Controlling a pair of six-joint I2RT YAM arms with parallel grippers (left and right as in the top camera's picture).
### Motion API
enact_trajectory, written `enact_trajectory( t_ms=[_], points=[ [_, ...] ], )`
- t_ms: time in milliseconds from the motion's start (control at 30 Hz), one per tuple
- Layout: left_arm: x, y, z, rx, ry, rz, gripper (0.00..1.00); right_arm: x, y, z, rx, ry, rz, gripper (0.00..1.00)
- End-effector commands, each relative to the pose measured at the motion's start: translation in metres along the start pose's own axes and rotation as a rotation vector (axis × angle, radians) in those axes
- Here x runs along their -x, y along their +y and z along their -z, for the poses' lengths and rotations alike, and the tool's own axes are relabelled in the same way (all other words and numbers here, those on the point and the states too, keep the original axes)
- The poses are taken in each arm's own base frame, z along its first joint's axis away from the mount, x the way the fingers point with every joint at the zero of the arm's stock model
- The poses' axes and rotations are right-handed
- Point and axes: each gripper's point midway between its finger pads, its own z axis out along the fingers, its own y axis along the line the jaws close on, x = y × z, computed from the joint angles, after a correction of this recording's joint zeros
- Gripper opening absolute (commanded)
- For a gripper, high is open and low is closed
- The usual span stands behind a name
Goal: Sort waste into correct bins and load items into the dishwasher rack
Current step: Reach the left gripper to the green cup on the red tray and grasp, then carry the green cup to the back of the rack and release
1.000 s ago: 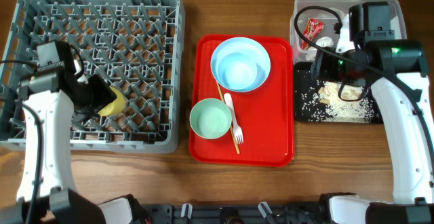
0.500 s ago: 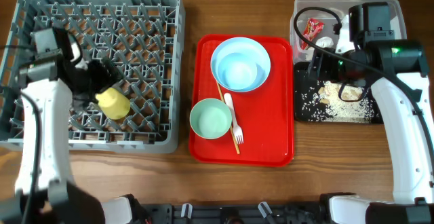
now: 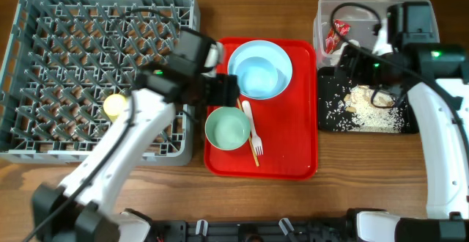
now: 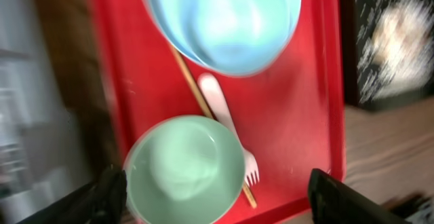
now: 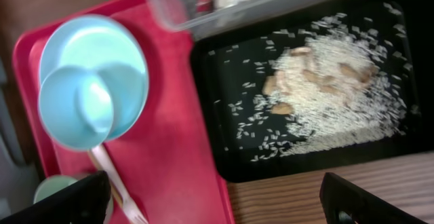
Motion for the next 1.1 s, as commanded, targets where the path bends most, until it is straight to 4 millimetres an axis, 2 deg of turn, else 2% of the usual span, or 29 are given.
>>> enact_trajectory(
  t_ms=[0,167,200,267,300,400,500,633,733,833,900,967,1067],
  points=[
    [-0.032,-0.015,-0.049,0.045,0.148,-0.074,0.81,0.005,-0.02,-0.003,-0.006,0.012,-0.117,1.0],
    [-0.067,-0.017,-0.1,0.107,0.298,-0.126,0.7,0.005,-0.028,-0.002,-0.016,0.016,-0.113,1.0],
    [-0.072,-0.017,-0.107,0.114,0.317,-0.133,0.64,0.005,-0.028,-0.002,-0.016,0.017,-0.112,1.0],
    [-0.083,-0.014,-0.121,0.136,0.363,-0.14,0.46,0.005,-0.028,-0.002,-0.016,0.016,-0.113,1.0],
    [-0.085,-0.013,-0.123,0.139,0.372,-0.139,0.41,0.005,-0.028,-0.002,-0.016,0.017,-0.113,1.0],
    [-0.085,-0.011,-0.125,0.152,0.37,-0.141,0.18,0.005,-0.028,-0.002,-0.016,0.017,-0.113,1.0],
    [-0.084,-0.009,-0.125,0.162,0.367,-0.143,0.04,0.005,-0.028,-0.002,-0.016,0.017,-0.113,1.0],
    [-0.081,-0.011,-0.121,0.157,0.354,-0.137,0.04,0.004,-0.028,-0.002,-0.017,0.021,-0.113,1.0],
    [-0.059,-0.024,-0.095,0.125,0.284,-0.138,0.04,0.003,-0.028,-0.002,-0.018,0.024,-0.091,1.0],
    [-0.025,-0.038,-0.047,0.072,0.154,-0.138,0.04,0.003,-0.028,-0.002,-0.018,0.024,-0.088,1.0],
    [-0.002,-0.039,-0.014,0.038,0.046,-0.121,0.04,0.003,-0.028,-0.002,-0.018,0.024,-0.088,1.0],
    [0.022,-0.028,0.022,0.018,-0.077,-0.078,0.04,0.003,-0.028,-0.002,-0.018,0.024,-0.088,1.0],
    [0.054,0.002,0.073,-0.046,-0.229,-0.056,0.04,0.003,-0.028,-0.002,-0.018,0.024,-0.088,1.0]
  ],
)
